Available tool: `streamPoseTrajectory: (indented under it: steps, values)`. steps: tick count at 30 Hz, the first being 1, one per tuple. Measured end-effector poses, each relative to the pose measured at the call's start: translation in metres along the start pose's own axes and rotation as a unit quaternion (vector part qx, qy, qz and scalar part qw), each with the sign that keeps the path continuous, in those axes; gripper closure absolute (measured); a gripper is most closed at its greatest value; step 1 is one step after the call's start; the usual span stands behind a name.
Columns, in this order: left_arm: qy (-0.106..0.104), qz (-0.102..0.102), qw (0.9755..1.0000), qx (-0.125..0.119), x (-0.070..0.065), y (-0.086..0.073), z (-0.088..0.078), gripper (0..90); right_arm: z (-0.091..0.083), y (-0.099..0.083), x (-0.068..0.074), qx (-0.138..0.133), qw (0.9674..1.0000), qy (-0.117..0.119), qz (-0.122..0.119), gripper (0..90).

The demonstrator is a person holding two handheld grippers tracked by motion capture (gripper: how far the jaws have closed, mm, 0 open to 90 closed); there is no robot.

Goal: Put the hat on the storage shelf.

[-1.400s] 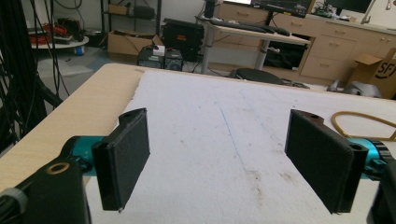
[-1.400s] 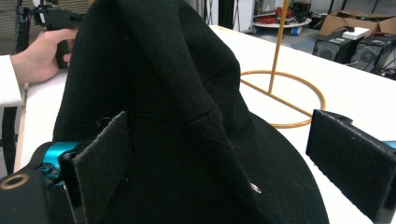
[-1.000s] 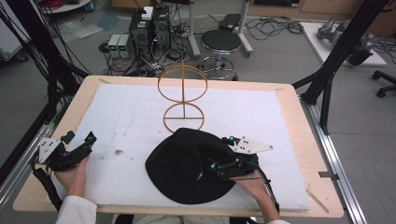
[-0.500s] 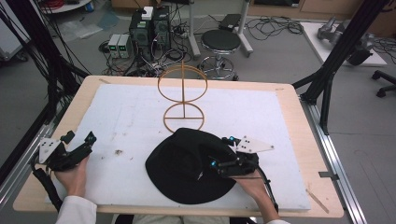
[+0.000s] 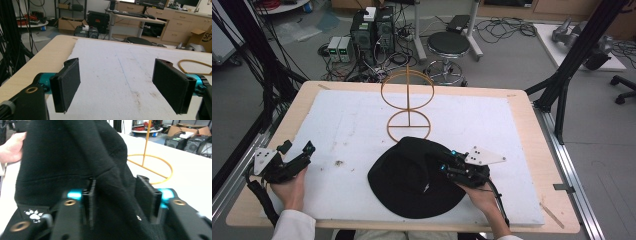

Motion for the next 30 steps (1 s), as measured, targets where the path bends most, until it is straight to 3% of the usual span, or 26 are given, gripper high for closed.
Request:
streamPoseTrajectory:
  steps: [3,4,5,6,15,30]
  values:
    - [0.000,0.000,1.0000,0.000,0.0000,-0.0002,0.0001,22.6,0.0012,0.0003,0.0015,0.006,0.9999,-0.003,-0.009,69.8]
    - [-0.001,0.001,1.0000,0.001,-0.0001,-0.0002,0.0001,22.6,0.0026,-0.0004,0.0026,0.013,0.9998,-0.004,-0.014,79.2]
    - [0.000,0.000,1.0000,0.001,-0.0002,-0.0002,0.0000,22.6,0.0026,-0.0004,0.0026,0.013,0.9998,-0.004,-0.014,79.2]
    - [0.000,0.001,1.0000,0.001,-0.0003,-0.0001,-0.0001,22.6,0.0034,-0.0004,0.0034,0.018,0.9996,-0.006,-0.020,85.7]
    - [-0.002,0.002,1.0000,0.002,-0.0009,-0.0003,-0.0002,22.6,0.0022,0.0009,0.0012,0.018,0.9998,0.006,-0.004,87.9]
    - [-0.002,0.003,1.0000,0.002,-0.0010,-0.0004,-0.0005,22.7,0.0004,0.0010,-0.0012,0.012,0.9999,0.007,0.004,88.0]
Point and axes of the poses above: each handheld gripper's, and its own axes: z roughly forward along the jaws, y roughly out of its top, x roughly to its left, the point moved 2 cm from there along z, roughly forward along the jaws, and after that the axes turned 9 degrees about y, right-handed, at the moved point
